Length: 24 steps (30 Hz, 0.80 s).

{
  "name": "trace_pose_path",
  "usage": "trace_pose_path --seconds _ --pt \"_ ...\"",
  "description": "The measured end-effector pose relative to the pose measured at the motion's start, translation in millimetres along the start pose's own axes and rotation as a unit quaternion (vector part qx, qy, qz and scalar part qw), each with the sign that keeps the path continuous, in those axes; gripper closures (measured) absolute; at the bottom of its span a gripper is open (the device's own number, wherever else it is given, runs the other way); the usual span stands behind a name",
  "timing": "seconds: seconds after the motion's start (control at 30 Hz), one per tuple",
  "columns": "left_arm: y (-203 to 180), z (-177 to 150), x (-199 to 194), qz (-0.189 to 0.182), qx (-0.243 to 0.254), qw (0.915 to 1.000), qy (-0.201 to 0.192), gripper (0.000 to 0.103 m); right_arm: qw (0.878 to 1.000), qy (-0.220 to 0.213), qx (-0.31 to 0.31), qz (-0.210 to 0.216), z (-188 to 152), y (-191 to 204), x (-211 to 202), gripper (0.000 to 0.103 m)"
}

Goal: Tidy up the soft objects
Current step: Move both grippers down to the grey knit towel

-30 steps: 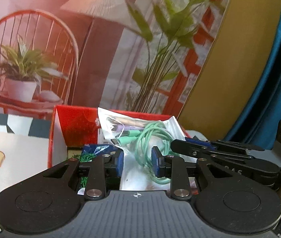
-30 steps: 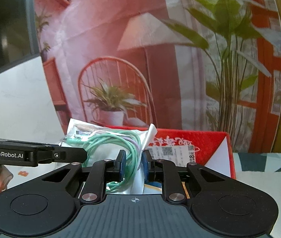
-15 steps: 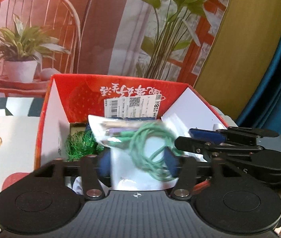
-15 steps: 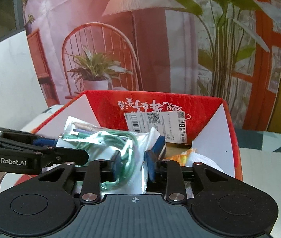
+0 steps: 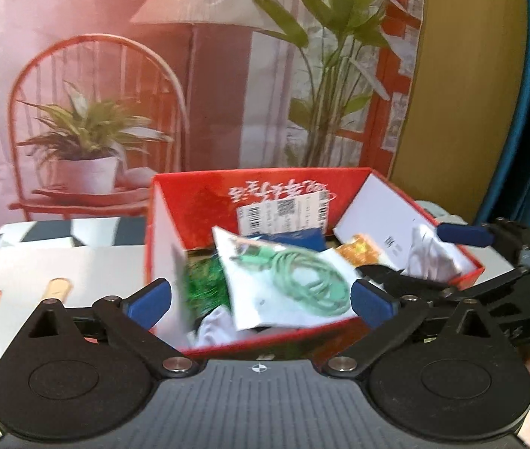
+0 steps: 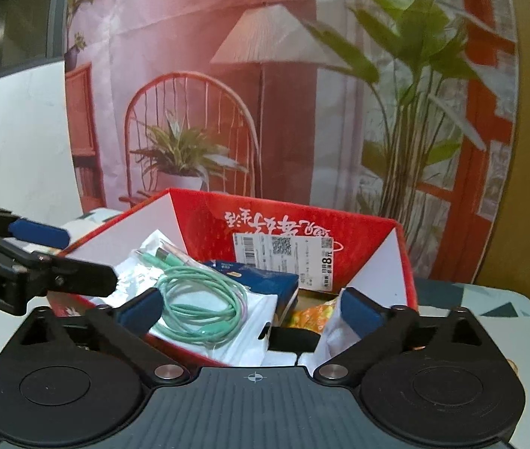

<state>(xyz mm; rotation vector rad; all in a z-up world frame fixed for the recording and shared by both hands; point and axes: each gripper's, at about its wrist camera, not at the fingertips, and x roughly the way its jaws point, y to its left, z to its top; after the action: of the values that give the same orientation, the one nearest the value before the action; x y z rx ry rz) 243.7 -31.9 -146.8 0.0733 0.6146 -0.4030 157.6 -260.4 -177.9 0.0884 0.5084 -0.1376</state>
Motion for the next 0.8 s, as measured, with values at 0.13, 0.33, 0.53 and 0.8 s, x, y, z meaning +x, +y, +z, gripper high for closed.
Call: trace_pose_path --seconds 0.13,0.33,0.53,0.8 --pt "3.3 -13.8 -16.8 0.016 -0.003 0.9999 -0.001 0.000 1.000 -0.015 0.024 0.001 -11.8 -0.8 -18.8 0.001" --pt "9.5 -44.7 -36.1 0.029 -0.018 0.9994 0.005 0.000 0.998 -0.040 0.045 -0.006 -36.7 4.9 -43.9 0.000" --pt "5.8 -75.2 -45.0 0.032 -0.012 0.9990 0.027 0.000 0.998 -0.049 0.043 -0.007 -54.6 17.1 -59.3 0.000" --pt "4.3 -121.3 -44.3 0.033 -0.027 0.9966 0.070 0.003 0.999 -0.005 0.047 -0.020 -87.2 9.3 -52.9 0.000"
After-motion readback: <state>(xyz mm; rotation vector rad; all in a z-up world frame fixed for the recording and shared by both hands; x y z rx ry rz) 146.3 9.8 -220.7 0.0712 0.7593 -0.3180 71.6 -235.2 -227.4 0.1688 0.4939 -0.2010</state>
